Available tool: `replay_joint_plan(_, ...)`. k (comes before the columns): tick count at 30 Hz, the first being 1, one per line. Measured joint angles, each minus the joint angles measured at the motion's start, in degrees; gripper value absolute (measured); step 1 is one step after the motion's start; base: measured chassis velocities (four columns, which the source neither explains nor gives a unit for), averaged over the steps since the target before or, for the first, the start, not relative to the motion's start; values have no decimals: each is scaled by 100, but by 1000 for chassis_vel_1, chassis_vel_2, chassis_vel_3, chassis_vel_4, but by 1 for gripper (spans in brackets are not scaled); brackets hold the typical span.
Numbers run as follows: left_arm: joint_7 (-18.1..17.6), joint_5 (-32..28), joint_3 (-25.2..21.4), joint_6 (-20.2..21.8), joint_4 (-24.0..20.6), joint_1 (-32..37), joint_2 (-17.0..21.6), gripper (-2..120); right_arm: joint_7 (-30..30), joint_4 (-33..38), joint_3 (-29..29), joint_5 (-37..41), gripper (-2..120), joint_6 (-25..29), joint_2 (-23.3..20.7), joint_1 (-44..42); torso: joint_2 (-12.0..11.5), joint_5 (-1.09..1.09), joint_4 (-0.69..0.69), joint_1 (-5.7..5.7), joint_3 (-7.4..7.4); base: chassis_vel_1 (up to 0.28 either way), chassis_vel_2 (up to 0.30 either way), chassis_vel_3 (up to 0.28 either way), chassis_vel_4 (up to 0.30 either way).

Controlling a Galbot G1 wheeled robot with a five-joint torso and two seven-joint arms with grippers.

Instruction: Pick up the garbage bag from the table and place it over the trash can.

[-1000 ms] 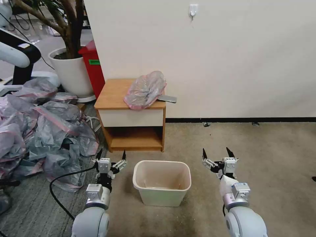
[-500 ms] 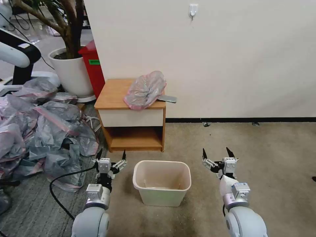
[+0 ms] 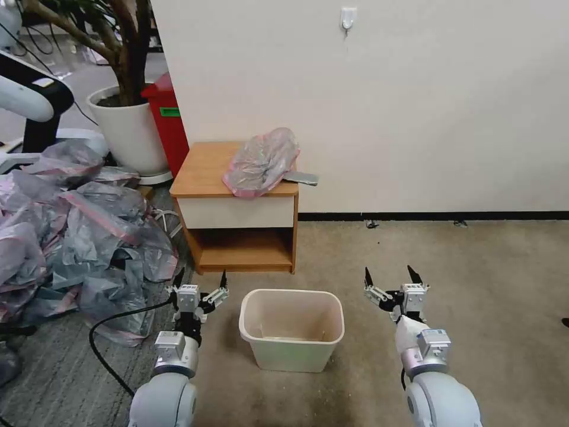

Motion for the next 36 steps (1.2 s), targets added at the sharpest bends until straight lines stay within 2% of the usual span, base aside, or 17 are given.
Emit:
replay_joint_plan(2, -16, -127, -71, 224, -358, 165, 23, 100, 18, 271, 72, 61, 100, -184, 54, -106, 0, 1, 1, 0, 0, 0, 0, 0, 0)
replay_joint_plan(3, -16, -127, -71, 224, -358, 165, 23, 100, 18, 271, 72, 61, 100, -184, 54, -106, 0, 1, 1, 0, 0, 0, 0, 0, 0)
replay_joint_plan(7, -66, -428, -234, 755, -1201, 550, 75, 100, 101, 1099, 304, 271, 100, -778, 225, -447, 0, 0, 0, 0, 0, 0, 0, 0, 0)
replay_joint_plan(9, -76, -491, -268, 865, -1373, 632, 85, 100, 117, 1273, 352, 315, 100, -903, 261, -519, 0, 0, 0, 0, 0, 0, 0, 0, 0)
replay_joint_plan(12, -107, -690, -374, 1209, -1925, 885, 120, 100, 168, 1813, 503, 454, 100, -1291, 371, -737, 0, 0, 0, 0, 0, 0, 0, 0, 0)
replay_joint_plan(13, -107, -690, -374, 1209, -1925, 885, 120, 100, 168, 1813, 503, 454, 100, -1291, 371, -737, 0, 0, 0, 0, 0, 0, 0, 0, 0)
replay_joint_plan(14, -155, -828, -405, 1226, -2116, 1017, 191, 100, 190, 2044, 568, 508, 100, -1454, 420, -832, 0, 0, 1, 0, 0, 0, 0, 0, 0)
replay_joint_plan(15, -218, -953, -428, 1119, -2186, 1109, 302, 100, 225, 2235, 579, 679, 100, -1297, 484, -941, 1, 2, -1, 0, -1, 0, 0, 0, 0)
replay_joint_plan(21, -275, -1114, -430, 888, -2107, 1124, 434, 100, 255, 2115, 445, 1035, 100, -600, 498, -942, 1, 0, 0, 0, 0, 0, 0, 0, 0)
replay_joint_plan(26, -294, -1122, -429, 676, -1959, 1117, 444, 100, 305, 1843, 277, 1173, 100, -235, 401, -764, 0, 0, 0, 0, 0, 0, 0, 0, 0)
replay_joint_plan(32, -339, -1115, -447, 526, -1818, 1107, 455, 100, 456, 1591, 8, 1471, 100, -112, 226, -536, 0, 0, -1, 0, 0, 0, 0, 0, 0)
replay_joint_plan(36, -561, -1182, -479, 364, -1714, 1098, 430, 100, 960, 1283, -402, 2626, 100, -424, -104, 95, 0, 0, 0, 0, 0, 0, 0, 0, 0)
